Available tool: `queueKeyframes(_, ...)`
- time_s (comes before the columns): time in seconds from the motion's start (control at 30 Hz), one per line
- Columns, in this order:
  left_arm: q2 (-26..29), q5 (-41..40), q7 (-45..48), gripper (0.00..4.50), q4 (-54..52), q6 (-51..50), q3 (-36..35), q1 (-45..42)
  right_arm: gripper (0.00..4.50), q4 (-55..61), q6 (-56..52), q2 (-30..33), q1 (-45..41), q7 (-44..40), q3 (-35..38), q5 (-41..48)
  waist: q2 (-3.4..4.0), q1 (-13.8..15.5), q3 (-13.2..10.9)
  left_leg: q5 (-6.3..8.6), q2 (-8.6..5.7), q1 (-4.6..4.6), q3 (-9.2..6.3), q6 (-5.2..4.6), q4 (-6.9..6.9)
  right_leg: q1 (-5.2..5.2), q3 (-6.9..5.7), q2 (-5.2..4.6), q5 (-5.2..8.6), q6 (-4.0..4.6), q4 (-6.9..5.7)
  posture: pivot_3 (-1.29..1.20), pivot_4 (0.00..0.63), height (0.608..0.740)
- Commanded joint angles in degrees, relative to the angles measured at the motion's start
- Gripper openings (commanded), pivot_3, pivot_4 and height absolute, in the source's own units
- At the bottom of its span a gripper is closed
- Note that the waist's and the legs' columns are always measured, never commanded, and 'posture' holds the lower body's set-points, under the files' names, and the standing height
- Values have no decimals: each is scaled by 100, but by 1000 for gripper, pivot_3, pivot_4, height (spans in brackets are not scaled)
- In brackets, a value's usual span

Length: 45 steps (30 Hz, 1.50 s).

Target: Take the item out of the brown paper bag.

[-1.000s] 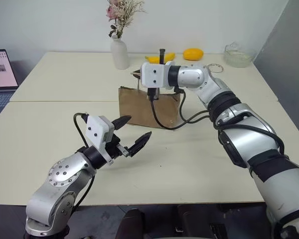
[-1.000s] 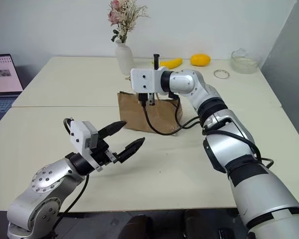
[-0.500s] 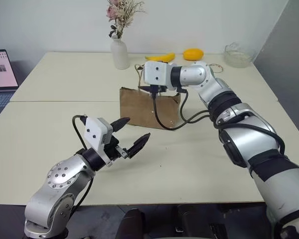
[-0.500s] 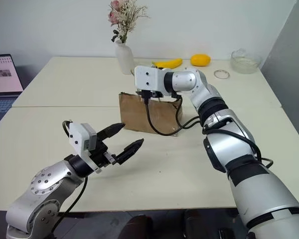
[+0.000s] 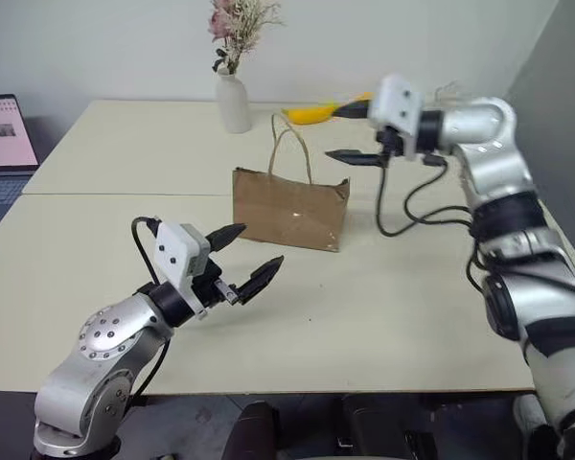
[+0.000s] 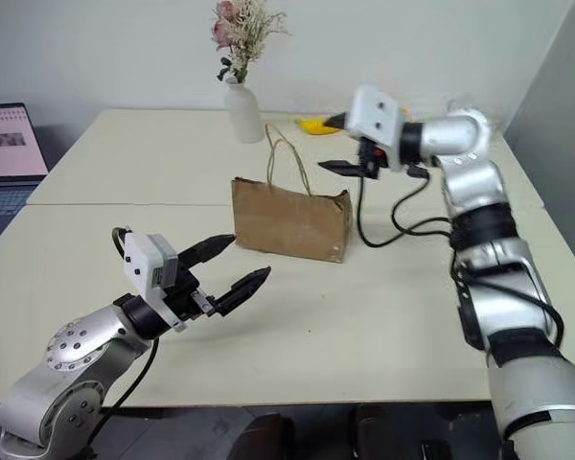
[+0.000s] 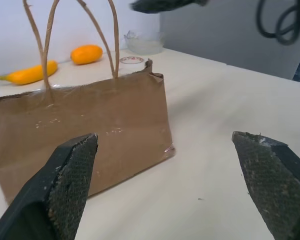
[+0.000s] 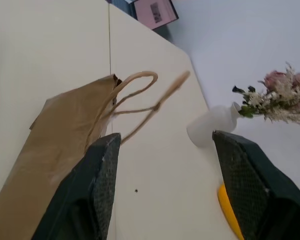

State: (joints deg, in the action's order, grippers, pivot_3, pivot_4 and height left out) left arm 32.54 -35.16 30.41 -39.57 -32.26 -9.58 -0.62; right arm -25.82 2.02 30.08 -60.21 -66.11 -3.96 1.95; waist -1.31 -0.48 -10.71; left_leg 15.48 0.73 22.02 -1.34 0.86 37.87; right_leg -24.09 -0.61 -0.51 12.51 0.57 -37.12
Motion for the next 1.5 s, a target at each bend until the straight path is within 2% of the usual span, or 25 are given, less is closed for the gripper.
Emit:
queueKeyframes(0.03, 135, -143, 82, 4500, -133, 27, -252, 16, 3039, 2108, -1621, 235, 1003, 253, 376, 712, 0, 28, 0, 0, -1, 0, 4, 0, 2, -1, 3, -1, 0, 0, -1, 0, 150, 740)
queueKeyframes(0.13, 295, -200, 197, 4500, -155, -20, -337, 88, 3039, 3514, -2604, 191, 2304, 690, 347, 1002, 1, -1, 0, 0, 2, -7, 10, 0, 0, -4, 9, 0, 16, -27, -4, 0, 150, 740)
queueKeyframes(0.2, 405, -236, 276, 4500, -141, -55, -379, 122, 3039, 4063, -2968, 60, 2972, 1020, 181, 1025, 0, 1, 0, 0, 6, -16, 5, 0, 1, 3, 4, 6, 19, -29, -7, 0, 150, 740)
queueKeyframes(0.3, 604, -309, 448, 4500, -119, -99, -496, 233, 3039, 4463, -3249, -184, 3459, 1376, -212, 936, 2, -28, -1, 0, 5, -17, 8, 0, 3, -1, 8, 9, 16, -26, -15, 0, 150, 740)
queueKeyframes(0.4, 962, -405, 845, 4500, -157, -159, -745, 634, 3039, 4358, -3272, -475, 3723, 1586, -799, 755, -5, -74, 4, -1, 6, -22, 8, 1, 7, 1, 6, 14, 28, -4, -14, 0, 150, 740)
queueKeyframes(0.67, 1744, -655, 1706, 4500, -77, -310, -1384, 1207, 3039, 2863, -2974, -1057, 3171, 1957, -1435, 357, -2, -111, 1, 0, 5, -14, 6, 1, 3, -2, 4, 22, 30, -3, -6, 0, 150, 740)
queueKeyframes(0.9, 1732, -769, 1651, 4500, -158, -353, -1266, 1005, 3039, 928, -2423, -1623, 2275, 2437, -1475, -90, -2, -112, 1, 0, 3, -11, 5, 1, 1, -3, 3, 31, 26, -8, -3, 0, 150, 740)
queueKeyframes(1.07, 1680, -688, 1654, 4500, -105, -293, -1100, 957, 3039, 232, -2131, -1730, 1838, 2707, -1324, -239, -2, -119, 1, 0, 3, -11, 8, 1, 0, -3, 7, 30, 18, -21, -2, 0, 150, 740)
queueKeyframes(1.33, 1602, -566, 1653, 4500, 5, -160, -914, 874, 3039, 97, -2018, -1728, 1668, 2678, -1180, -216, -2, -117, 1, 0, 4, -12, 6, 1, 1, -3, 6, 31, 18, -21, -7, 0, 150, 740)
queueKeyframes(1.5, 1486, -542, 1467, 4500, 134, -131, -836, 628, 3039, 1501, -2497, -1470, 2238, 2180, -1219, 39, 0, -92, 0, 0, 7, -9, 5, 1, 0, -5, 5, 29, 17, -22, -4, 0, 150, 740)
